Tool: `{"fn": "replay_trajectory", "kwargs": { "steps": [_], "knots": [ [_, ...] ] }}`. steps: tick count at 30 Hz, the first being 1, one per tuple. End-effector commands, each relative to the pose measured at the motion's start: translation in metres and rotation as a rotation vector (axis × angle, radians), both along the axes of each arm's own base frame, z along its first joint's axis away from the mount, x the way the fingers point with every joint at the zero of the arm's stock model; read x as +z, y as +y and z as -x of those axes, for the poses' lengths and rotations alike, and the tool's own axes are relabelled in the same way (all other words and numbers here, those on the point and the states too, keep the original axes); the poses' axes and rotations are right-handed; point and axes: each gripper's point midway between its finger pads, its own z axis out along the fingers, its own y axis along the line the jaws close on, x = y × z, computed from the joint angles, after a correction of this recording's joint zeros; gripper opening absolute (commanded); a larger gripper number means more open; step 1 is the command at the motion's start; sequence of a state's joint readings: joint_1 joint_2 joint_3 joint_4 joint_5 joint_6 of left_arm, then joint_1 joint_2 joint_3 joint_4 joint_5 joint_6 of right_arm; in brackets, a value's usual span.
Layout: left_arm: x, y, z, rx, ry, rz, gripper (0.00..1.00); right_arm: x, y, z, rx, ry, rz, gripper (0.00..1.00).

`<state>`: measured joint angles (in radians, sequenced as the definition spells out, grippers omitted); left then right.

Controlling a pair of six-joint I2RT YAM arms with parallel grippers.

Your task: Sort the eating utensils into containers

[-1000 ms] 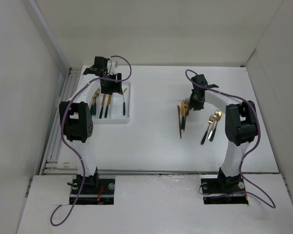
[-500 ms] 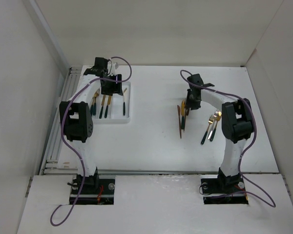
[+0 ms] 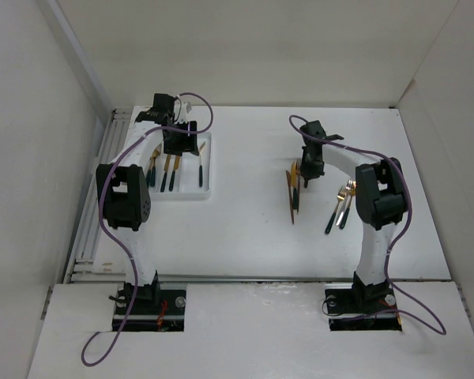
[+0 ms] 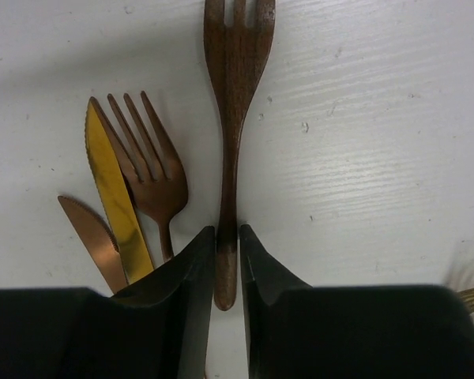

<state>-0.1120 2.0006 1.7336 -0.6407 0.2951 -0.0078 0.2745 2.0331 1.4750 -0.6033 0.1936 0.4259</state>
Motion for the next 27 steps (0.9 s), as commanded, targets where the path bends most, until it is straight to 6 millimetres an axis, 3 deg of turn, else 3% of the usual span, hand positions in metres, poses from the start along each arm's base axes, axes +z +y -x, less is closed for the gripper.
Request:
{"fn": "replay_trajectory", "kwargs": {
  "steps": [1,3,6,7,12,14,16,17,20,22,27],
  "knots": [
    [0.018,-0.001,0.004,-0.013,-0.036,0.001,0.58,0.003,-0.009,0.006,-0.020,0.033,0.031,0.23],
    [0.018,-0.001,0.004,-0.013,-0.036,0.001,0.58,0.002,-0.019,0.010,-0.041,0.057,0.037,0.14],
    [0.022,-0.001,0.002,-0.013,-0.045,0.002,0.58,-0.005,-0.020,0.033,-0.032,0.100,0.023,0.01],
    [0.022,-0.001,0.002,-0.013,-0.045,0.002,0.58,0.003,-0.019,0.038,-0.027,0.092,0.009,0.01],
    [0.022,-0.001,0.002,-0.013,-0.045,0.002,0.58,-0.001,-0.010,0.079,-0.002,0.151,-0.082,0.00],
    [0.022,-0.001,0.002,-0.013,-0.045,0.002,0.58,-0.003,-0.010,0.094,0.006,0.166,-0.101,0.12],
    [0.022,-0.001,0.002,-0.013,-0.045,0.002,0.58,-0.003,-0.011,0.093,0.002,0.163,-0.091,0.28],
    [0.017,-0.001,0.002,-0.013,-0.036,0.001,0.58,-0.002,-0.012,0.089,-0.001,0.159,-0.083,0.30],
    [0.024,-0.002,-0.003,-0.013,-0.056,0.003,0.58,0.003,-0.017,0.068,0.003,0.138,-0.058,0.30],
    [0.024,-0.002,-0.003,-0.013,-0.056,0.003,0.58,-0.009,-0.019,0.067,0.004,0.181,-0.030,0.30],
    [0.025,0.002,-0.001,-0.004,-0.058,-0.013,0.58,-0.013,-0.024,0.060,-0.018,0.184,0.003,0.26]
  ]
}}
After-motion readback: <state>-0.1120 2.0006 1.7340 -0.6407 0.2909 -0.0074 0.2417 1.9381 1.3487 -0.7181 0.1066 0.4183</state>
